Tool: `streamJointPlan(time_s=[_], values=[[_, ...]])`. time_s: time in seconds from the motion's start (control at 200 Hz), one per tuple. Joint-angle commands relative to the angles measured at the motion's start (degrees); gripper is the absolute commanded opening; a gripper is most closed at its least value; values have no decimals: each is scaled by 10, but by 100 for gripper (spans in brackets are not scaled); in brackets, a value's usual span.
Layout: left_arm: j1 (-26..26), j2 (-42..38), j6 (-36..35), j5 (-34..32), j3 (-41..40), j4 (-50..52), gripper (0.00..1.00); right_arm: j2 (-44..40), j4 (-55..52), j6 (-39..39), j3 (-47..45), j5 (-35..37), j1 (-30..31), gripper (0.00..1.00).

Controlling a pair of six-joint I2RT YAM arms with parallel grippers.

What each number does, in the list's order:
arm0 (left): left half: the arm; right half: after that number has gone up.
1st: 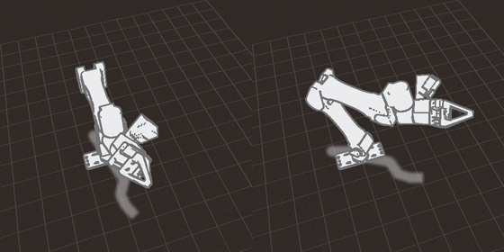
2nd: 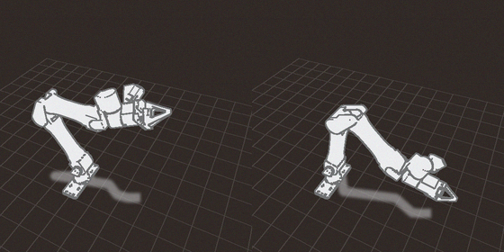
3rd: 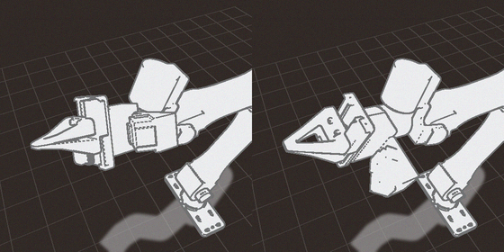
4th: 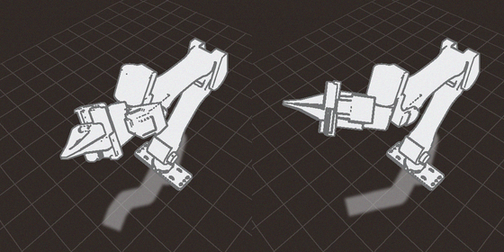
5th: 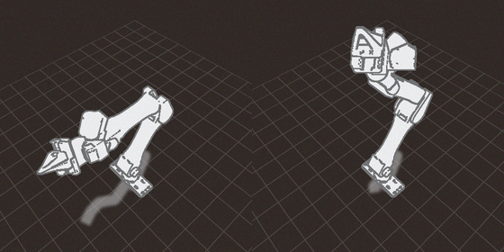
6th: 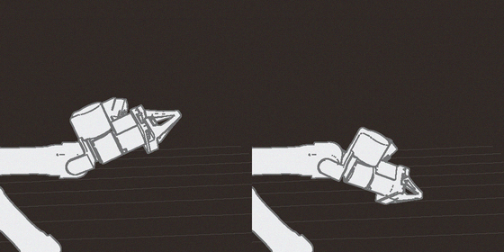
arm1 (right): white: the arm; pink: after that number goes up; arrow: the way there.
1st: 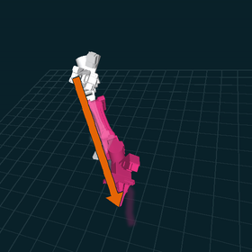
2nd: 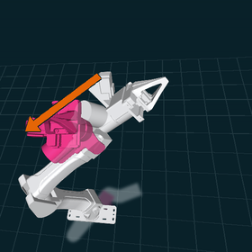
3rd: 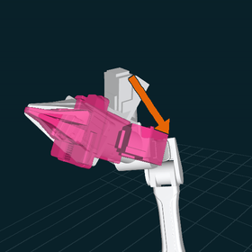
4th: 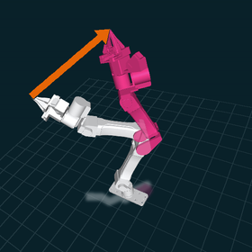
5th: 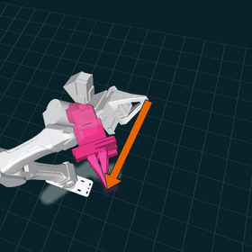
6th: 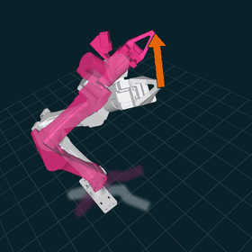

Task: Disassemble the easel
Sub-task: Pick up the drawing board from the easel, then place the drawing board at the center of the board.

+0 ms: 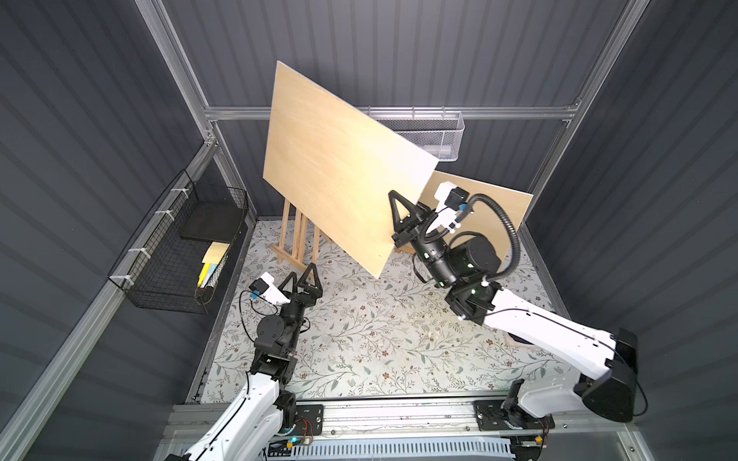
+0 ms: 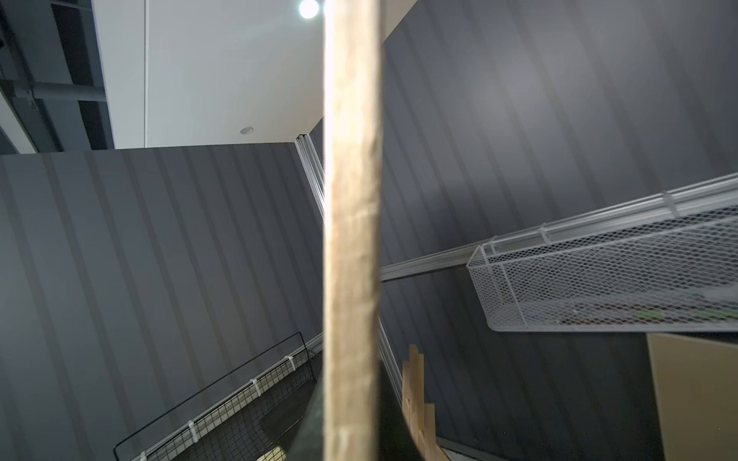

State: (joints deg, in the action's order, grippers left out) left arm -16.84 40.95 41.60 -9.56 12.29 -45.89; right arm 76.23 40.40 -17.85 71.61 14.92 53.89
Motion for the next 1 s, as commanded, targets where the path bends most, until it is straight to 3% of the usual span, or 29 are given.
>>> streamJointPlan(time_s=[0.0,0.335,0.585,0.796,0.996], values=[[-1,-22,-15,-6,14,0,99,-109,99,-91,-20,36,-6,0],[-1,-91,-21,-83,10,32,99,-324,-38,-169,-120,43,-15,0],[-1,-87,-18,-94,15,41,99,-473,-236,-211,-128,98,-15,0],[-1,-70,-13,-104,27,55,99,-535,-400,-238,-103,149,-15,0],[-1,-84,1,-108,52,94,99,-532,-509,-245,-77,170,-15,0]])
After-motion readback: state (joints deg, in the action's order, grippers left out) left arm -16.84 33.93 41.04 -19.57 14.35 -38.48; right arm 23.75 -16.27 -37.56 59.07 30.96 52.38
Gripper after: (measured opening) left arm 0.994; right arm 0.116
